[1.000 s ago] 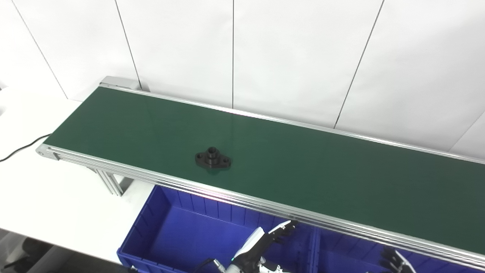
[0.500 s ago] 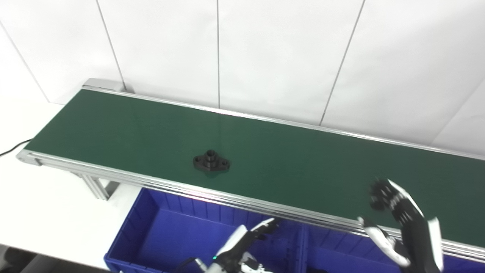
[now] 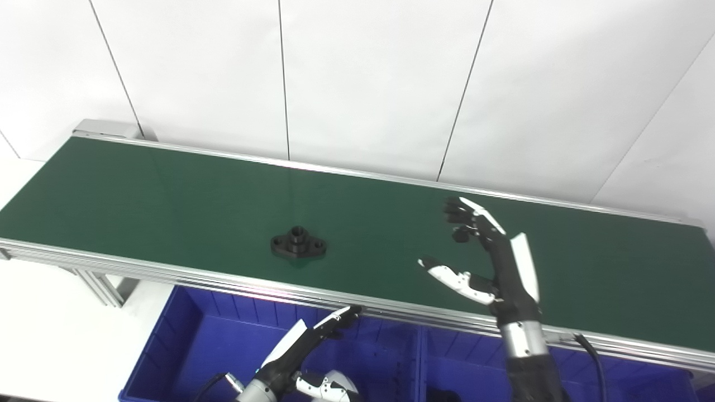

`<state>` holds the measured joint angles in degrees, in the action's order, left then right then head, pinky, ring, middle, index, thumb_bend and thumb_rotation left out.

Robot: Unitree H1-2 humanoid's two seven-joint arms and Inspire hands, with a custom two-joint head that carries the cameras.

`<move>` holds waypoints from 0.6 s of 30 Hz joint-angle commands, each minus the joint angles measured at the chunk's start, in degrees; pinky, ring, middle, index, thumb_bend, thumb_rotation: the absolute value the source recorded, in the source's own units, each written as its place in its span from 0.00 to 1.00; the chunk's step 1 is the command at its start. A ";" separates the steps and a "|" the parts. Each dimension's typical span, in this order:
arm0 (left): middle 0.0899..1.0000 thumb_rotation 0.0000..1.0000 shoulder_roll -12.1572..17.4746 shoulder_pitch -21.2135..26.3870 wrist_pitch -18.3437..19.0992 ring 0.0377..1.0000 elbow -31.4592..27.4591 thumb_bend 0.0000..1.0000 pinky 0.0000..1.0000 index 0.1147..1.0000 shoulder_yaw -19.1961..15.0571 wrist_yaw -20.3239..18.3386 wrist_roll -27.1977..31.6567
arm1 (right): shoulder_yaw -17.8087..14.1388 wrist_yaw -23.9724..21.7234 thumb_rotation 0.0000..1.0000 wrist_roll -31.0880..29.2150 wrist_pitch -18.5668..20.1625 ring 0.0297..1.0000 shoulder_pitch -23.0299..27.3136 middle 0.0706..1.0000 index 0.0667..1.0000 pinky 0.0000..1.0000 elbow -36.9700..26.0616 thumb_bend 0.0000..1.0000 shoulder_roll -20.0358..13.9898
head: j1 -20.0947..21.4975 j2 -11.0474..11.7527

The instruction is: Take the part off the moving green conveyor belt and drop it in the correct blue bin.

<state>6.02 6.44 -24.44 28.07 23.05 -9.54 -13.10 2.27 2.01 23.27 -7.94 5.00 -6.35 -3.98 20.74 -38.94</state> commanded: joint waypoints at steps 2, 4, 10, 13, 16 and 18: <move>0.89 0.36 1.30 1.16 -2.45 0.86 -1.92 0.73 0.80 0.89 0.30 -1.03 1.44 | 1.21 -0.51 0.35 3.00 4.28 0.76 4.84 0.75 0.78 0.72 1.07 0.77 -0.40 | 1.30 -0.04; 0.88 0.38 1.83 1.47 -2.45 0.85 -1.74 0.75 0.80 0.88 0.51 -1.11 1.52 | 2.33 -1.44 0.35 4.54 6.58 0.77 6.84 0.76 0.78 0.73 2.23 0.77 -1.00 | 2.23 -0.29; 0.88 0.41 2.74 2.12 -2.47 0.86 -1.47 0.75 0.81 0.88 0.75 -3.09 4.25 | 4.58 -3.44 0.35 6.16 10.78 0.75 11.61 0.76 0.77 0.71 6.38 0.79 -2.18 | 3.37 -0.67; 0.88 0.41 3.03 2.41 -2.47 0.86 -1.17 0.75 0.81 0.88 0.77 -3.50 4.45 | 6.09 -4.18 0.36 7.96 13.04 0.76 14.07 0.77 0.78 0.70 8.67 0.79 -2.76 | 3.71 -0.87; 0.88 0.41 3.04 2.59 -2.47 0.86 -0.94 0.75 0.81 0.88 0.79 -3.67 4.94 | 7.51 -4.58 0.33 8.87 13.79 0.75 16.74 0.77 0.77 0.69 12.08 0.80 -3.24 | 3.81 -1.07; 0.88 0.39 3.02 2.66 -2.48 0.86 -0.88 0.74 0.80 0.87 0.87 -3.73 5.22 | 8.59 -4.90 0.32 9.82 14.09 0.74 18.40 0.76 0.77 0.68 14.24 0.81 -3.63 | 3.75 -1.21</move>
<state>8.96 7.49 -24.50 28.20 23.88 -13.08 -8.96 10.54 -3.03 32.37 5.21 20.42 8.34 -6.97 24.61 -39.99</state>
